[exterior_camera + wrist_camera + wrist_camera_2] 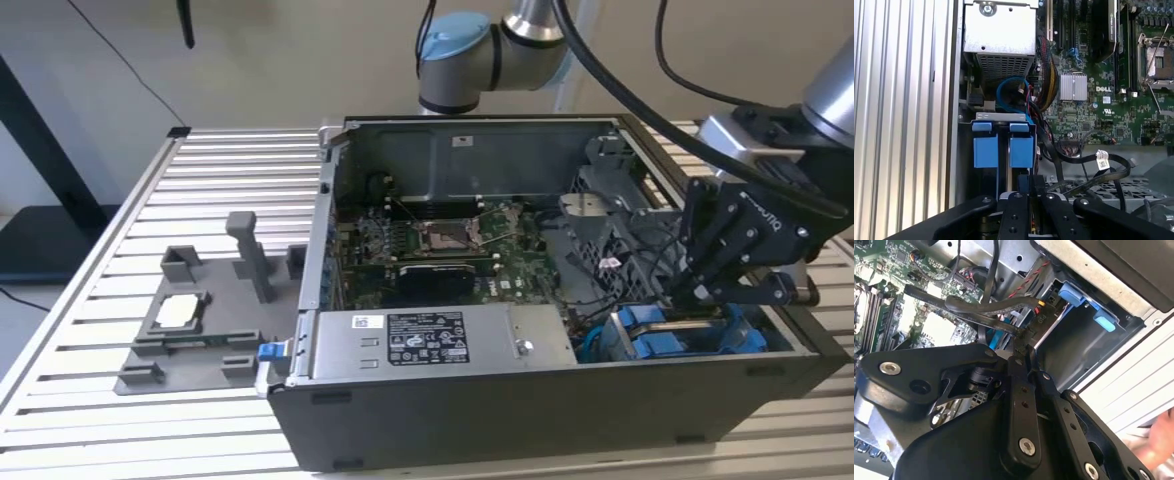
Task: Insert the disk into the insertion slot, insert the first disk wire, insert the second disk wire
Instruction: 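Insert the second disk wire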
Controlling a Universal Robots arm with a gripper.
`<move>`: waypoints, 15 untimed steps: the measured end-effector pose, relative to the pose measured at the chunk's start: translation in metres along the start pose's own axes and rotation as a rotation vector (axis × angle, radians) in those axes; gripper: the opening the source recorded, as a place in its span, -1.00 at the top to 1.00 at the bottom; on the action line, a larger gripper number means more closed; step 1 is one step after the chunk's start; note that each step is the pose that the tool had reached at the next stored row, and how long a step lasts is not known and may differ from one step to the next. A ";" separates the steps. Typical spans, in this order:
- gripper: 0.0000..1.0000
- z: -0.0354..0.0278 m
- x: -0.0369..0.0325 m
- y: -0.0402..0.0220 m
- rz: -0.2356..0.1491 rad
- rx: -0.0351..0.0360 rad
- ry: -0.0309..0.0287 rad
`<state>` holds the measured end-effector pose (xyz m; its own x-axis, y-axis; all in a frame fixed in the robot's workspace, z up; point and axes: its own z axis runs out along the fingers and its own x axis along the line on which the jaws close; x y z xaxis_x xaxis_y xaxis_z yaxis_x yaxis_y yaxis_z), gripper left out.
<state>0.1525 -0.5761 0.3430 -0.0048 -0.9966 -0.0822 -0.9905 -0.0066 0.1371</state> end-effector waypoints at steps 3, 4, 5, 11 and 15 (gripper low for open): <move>0.69 0.0003 0.0000 0.0032 0.000 0.0031 0.0003; 0.69 0.0005 0.0000 0.0042 0.000 0.0042 0.0006; 0.69 0.0005 0.0000 0.0051 0.000 0.0056 0.0020; 0.69 0.0008 -0.0001 0.0074 0.000 0.0090 0.0035; 0.69 0.0013 -0.0022 0.0111 0.000 0.0203 0.0073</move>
<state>0.1414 -0.5739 0.3434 -0.0034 -0.9972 -0.0751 -0.9931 -0.0055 0.1170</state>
